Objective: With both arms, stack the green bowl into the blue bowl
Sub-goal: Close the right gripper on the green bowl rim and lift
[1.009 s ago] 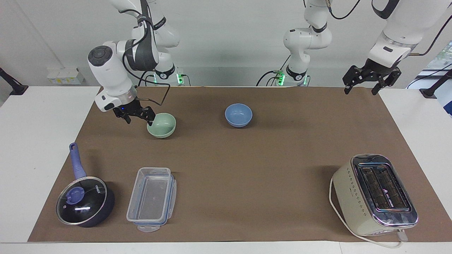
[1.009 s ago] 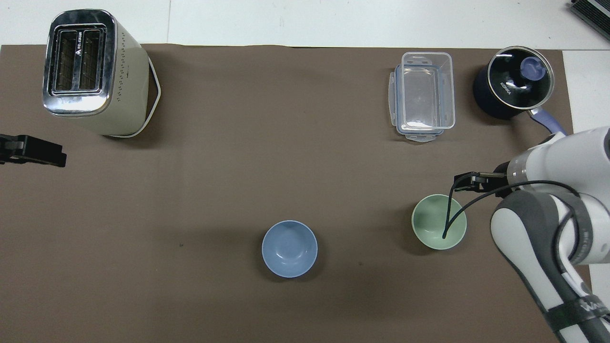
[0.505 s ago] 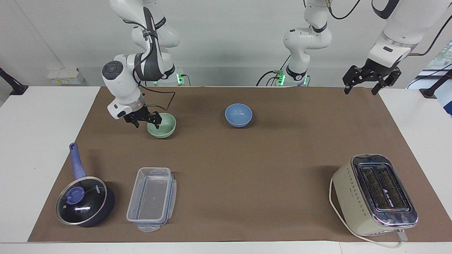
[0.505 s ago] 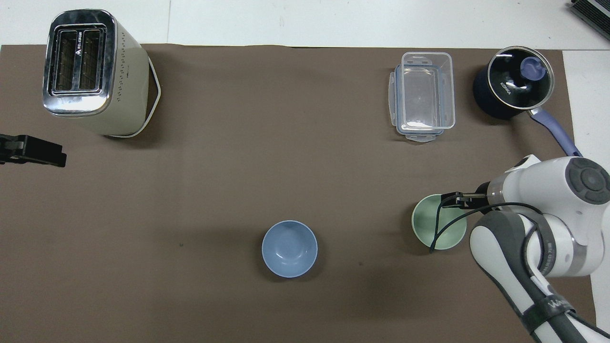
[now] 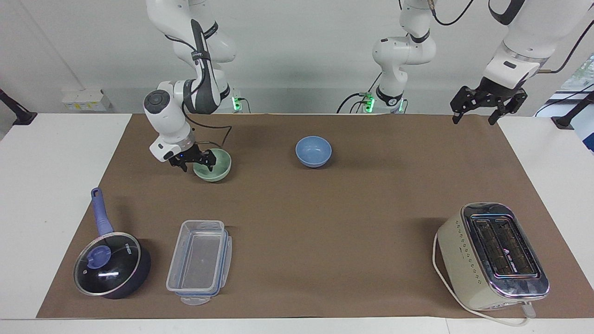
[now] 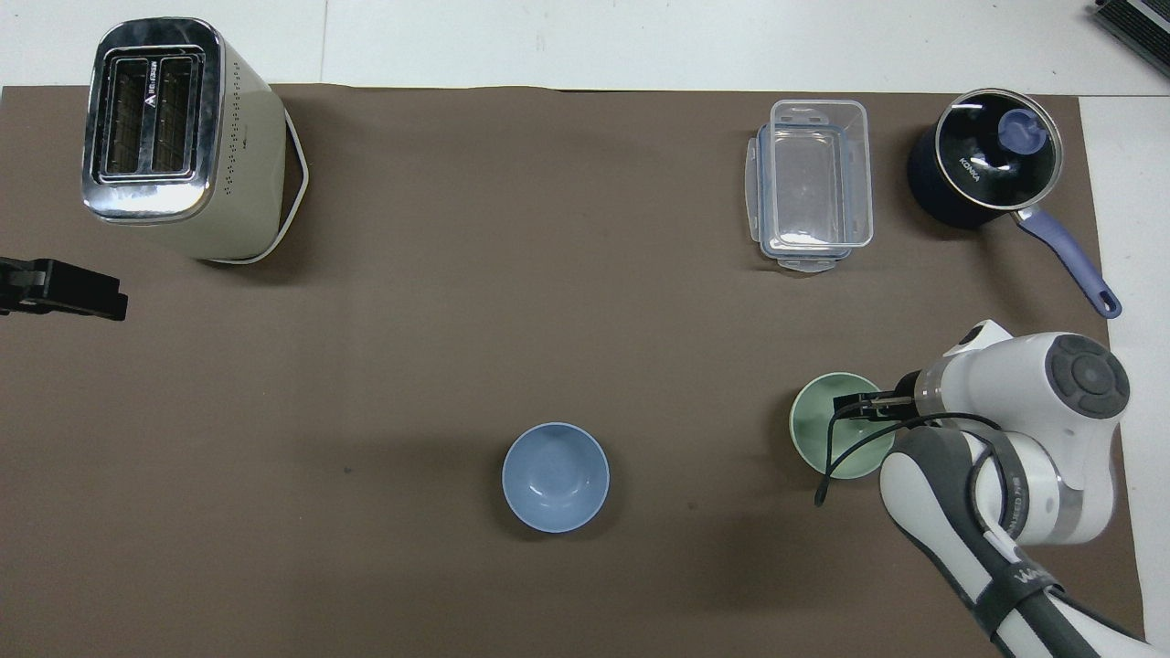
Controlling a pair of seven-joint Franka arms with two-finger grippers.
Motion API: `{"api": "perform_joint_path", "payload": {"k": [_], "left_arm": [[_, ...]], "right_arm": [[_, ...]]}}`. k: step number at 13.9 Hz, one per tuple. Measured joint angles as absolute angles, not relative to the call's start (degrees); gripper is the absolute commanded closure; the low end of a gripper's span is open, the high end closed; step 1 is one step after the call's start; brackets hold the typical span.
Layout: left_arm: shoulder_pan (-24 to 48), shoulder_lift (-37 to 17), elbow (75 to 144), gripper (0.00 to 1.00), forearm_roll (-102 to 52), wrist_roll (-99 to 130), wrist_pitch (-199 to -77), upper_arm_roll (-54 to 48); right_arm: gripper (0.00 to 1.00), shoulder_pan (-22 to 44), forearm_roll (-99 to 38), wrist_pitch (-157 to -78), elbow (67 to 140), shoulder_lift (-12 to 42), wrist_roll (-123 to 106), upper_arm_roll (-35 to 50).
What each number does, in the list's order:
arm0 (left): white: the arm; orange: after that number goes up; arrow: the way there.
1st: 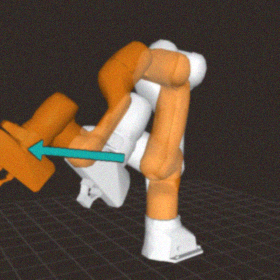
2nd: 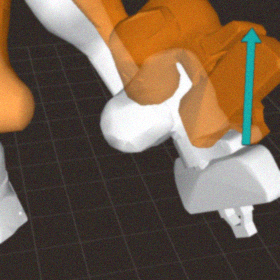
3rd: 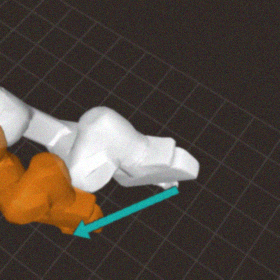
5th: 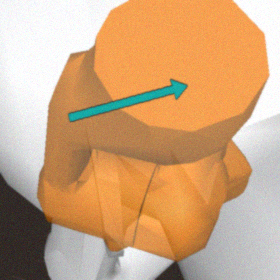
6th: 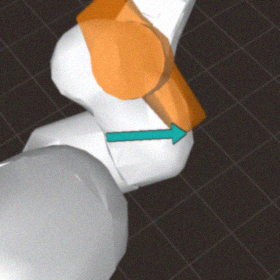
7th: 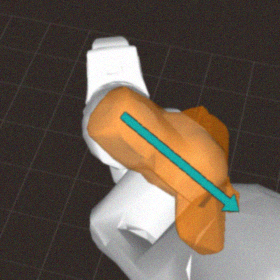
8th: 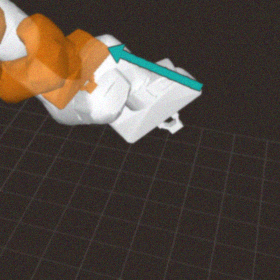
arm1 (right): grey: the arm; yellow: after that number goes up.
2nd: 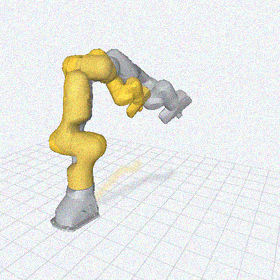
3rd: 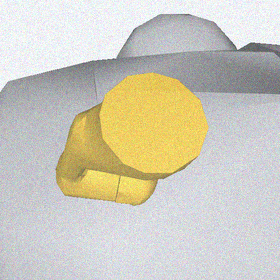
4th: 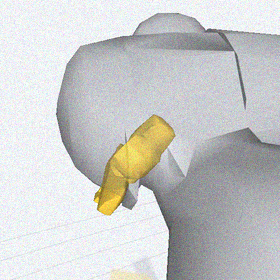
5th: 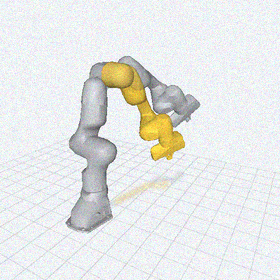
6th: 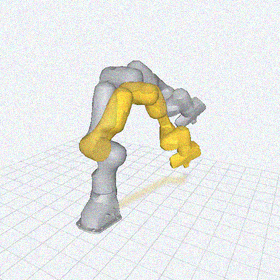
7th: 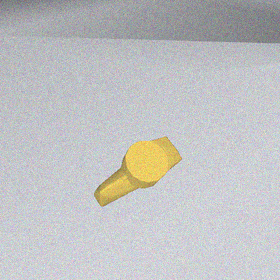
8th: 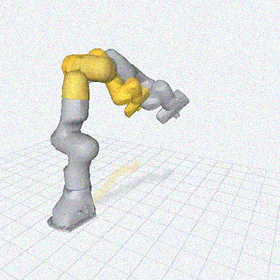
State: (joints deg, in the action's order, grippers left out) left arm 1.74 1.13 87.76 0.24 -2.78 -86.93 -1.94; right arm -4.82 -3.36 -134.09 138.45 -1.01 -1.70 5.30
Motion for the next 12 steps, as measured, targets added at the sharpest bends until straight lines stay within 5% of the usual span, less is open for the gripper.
{"api": "perform_joint_path", "payload": {"k": [4,12], "left_arm": [[1.7,1.1,87.8,0.00,0.2,-2.8,-86.9,-1.9],[1.7,1.1,87.8,0.00,0.2,-2.8,-86.9,-1.9]], "right_arm": [[1.00,-4.8,-3.4,-134.1,139.0,-1.0,-3.2,5.3],[1.00,-4.5,-3.9,-129.5,137.4,-2.4,-5.5,5.6]]}}
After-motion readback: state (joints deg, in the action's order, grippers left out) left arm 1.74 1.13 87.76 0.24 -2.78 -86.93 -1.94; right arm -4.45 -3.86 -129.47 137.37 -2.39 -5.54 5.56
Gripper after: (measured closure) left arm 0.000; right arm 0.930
